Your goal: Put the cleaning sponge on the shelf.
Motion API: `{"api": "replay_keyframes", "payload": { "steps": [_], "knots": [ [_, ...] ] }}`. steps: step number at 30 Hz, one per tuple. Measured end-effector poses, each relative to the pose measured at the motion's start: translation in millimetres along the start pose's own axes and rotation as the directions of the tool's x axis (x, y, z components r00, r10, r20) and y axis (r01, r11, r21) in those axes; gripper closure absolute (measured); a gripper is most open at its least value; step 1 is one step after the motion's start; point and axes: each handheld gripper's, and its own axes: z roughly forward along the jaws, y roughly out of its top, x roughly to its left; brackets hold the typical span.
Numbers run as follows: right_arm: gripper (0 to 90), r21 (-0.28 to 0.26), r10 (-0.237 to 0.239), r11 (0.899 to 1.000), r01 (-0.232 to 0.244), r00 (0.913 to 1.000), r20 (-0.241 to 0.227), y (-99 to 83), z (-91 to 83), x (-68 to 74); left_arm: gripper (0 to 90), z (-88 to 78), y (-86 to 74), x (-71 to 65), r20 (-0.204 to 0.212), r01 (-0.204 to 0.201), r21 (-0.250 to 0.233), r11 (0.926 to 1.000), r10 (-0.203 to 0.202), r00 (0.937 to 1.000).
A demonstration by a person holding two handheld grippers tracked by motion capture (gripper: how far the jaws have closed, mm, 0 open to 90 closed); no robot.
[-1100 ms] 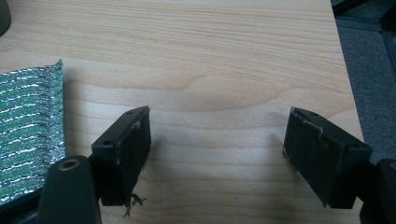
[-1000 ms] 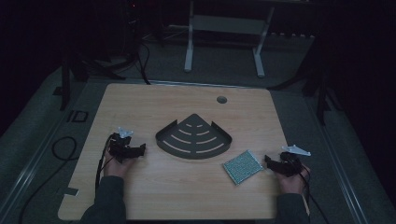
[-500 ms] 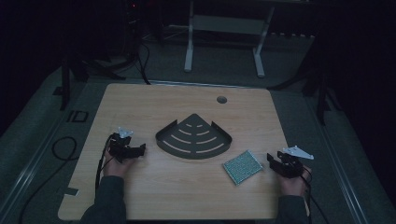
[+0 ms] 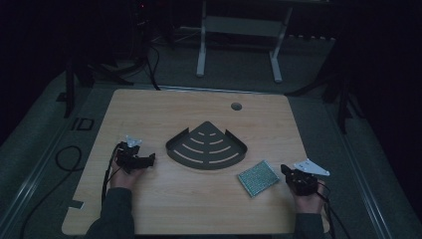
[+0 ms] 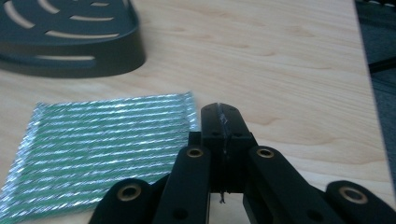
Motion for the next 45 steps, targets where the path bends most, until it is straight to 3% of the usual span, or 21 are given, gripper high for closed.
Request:
{"api": "replay_keyframes", "payload": {
  "steps": [4,9,18,28,45],
  "knots": [
    [89.6,0.042,-0.021,0.999,0.022,0.9991,-0.037,-3.1,1.9,8.6,14.5,0.0,0.0,0.0,0.000,0.000,0.000,1.0000,0.000,1.0000],
    [89.6,0.092,-0.038,0.995,0.043,0.9981,-0.048,-7.9,2.7,17.2,14.5,0.0,0.0,0.1,0.000,-0.001,0.000,1.0000,0.001,1.0000],
    [89.7,0.152,-0.050,0.987,0.058,0.9973,-0.054,-12.5,11.0,18.6,14.5,0.0,0.0,0.0,0.000,0.000,0.000,1.0000,0.000,1.0000],
    [89.7,0.158,-0.039,0.986,0.046,0.9983,-0.044,-6.6,20.3,12.5,14.6,0.1,0.1,0.2,0.002,-0.001,-0.001,1.0000,0.001,1.0000],
    [89.7,0.160,-0.048,0.985,0.061,0.9952,-0.086,3.1,33.3,17.0,14.5,0.1,0.1,0.2,0.003,-0.001,-0.001,1.0000,0.001,1.0000]
  ]
}}
